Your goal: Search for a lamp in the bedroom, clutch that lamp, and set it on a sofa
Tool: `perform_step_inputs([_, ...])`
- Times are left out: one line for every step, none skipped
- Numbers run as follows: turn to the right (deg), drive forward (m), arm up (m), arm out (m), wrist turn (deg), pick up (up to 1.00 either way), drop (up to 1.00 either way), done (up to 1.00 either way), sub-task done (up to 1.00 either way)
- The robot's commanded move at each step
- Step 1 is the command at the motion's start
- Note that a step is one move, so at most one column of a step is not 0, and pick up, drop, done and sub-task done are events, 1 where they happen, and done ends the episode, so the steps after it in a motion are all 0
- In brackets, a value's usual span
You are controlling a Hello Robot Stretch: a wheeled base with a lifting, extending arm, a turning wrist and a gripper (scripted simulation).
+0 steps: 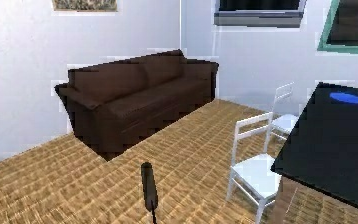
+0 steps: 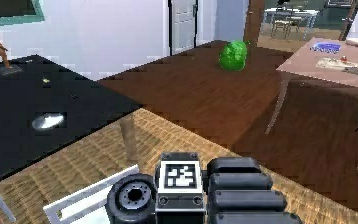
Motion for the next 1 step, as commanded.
perform_step_inputs([-3.0, 0.00, 0.00, 0.00, 0.0, 0.00, 0.00, 0.00, 0.00])
